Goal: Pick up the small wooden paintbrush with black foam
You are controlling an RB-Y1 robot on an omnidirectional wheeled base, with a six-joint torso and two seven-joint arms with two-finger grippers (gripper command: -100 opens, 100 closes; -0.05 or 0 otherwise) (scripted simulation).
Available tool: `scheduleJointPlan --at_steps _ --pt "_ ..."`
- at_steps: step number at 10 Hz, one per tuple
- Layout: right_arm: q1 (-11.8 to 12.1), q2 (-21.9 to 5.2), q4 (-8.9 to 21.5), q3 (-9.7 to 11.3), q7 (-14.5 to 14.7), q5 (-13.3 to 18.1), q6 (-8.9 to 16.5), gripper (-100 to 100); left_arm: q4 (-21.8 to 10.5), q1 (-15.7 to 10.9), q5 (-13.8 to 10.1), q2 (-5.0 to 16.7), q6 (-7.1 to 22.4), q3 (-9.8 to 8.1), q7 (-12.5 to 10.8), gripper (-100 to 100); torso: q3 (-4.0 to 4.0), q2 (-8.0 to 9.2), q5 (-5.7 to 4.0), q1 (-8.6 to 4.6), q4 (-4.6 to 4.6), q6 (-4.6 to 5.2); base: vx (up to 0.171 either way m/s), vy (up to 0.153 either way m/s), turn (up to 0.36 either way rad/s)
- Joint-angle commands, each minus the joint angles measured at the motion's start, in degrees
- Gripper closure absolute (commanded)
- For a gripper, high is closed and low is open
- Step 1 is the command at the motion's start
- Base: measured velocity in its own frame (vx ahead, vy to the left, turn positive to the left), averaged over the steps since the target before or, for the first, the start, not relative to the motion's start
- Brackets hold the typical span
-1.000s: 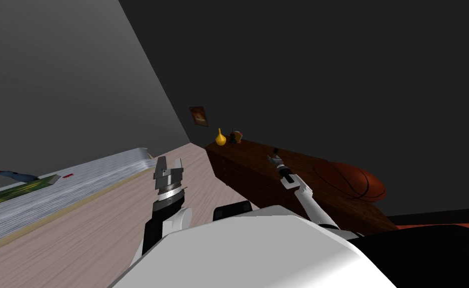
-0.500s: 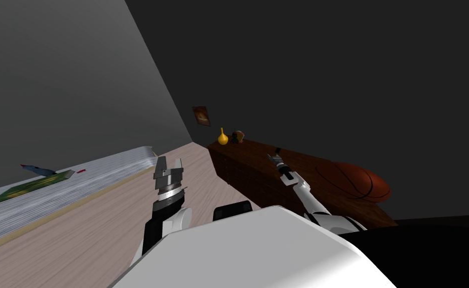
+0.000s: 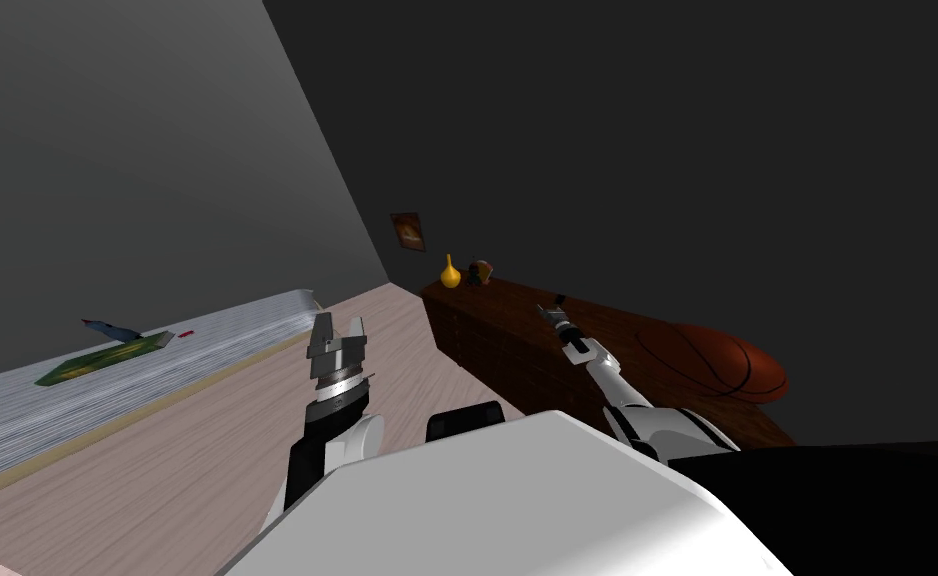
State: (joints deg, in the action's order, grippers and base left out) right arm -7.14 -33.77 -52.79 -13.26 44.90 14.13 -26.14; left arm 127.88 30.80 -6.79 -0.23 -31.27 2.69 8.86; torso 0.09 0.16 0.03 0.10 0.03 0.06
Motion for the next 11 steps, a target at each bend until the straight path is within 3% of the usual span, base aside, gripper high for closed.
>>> scheduleJointPlan --at_steps 1,3,4,6,7,10,11 --pt "-0.34 -0.54 2.86 0.13 -0.08 -0.38 -0.41 -100 0.0 0.0 0.0 0.0 0.0 0.0 0.0 0 0.0 0.0 0.0 0.0 0.0 0.0 -0.014 0.016 -0.017" --pt "-0.34 -0.54 3.36 0.13 -0.08 -0.38 -0.41 -100 0.0 0.0 0.0 0.0 0.0 0.0 0.0 0 -0.05 -0.09 -0.02 -0.1 -0.02 0.0 0.0 0.001 -0.005" --pt "-2.87 -2.49 5.61 0.85 1.12 -2.66 -2.52 -100 0.0 0.0 0.0 0.0 0.0 0.0 0.0 0 -0.07 -0.13 -0.03 -0.12 -0.03 -0.01 -0.035 0.035 0.091" --pt "-3.34 -2.49 9.16 0.85 1.12 -2.66 -2.52 -100 0.0 0.0 0.0 0.0 0.0 0.0 0.0 0 -0.01 -0.03 0.0 0.01 -0.01 0.0 -0.024 0.026 0.013" --pt "-5.89 -4.45 10.93 1.56 2.32 -4.94 -4.63 -100 0.0 0.0 0.0 0.0 0.0 0.0 0.0 0 -0.03 -0.05 -0.01 -0.05 -0.01 0.01 -0.032 0.043 0.085" --pt "-6.34 -4.45 14.38 1.56 2.32 -4.94 -4.63 -100 0.0 0.0 0.0 0.0 0.0 0.0 0.0 0 -0.02 -0.04 -0.01 -0.04 -0.01 0.01 -0.019 0.018 0.008" --pt "-9.34 -6.41 16.89 2.28 3.53 -7.22 -6.74 -100 0.0 0.0 0.0 0.0 0.0 0.0 0.0 0 -0.05 -0.1 -0.03 -0.11 -0.02 0.01 -0.031 0.02 0.064"
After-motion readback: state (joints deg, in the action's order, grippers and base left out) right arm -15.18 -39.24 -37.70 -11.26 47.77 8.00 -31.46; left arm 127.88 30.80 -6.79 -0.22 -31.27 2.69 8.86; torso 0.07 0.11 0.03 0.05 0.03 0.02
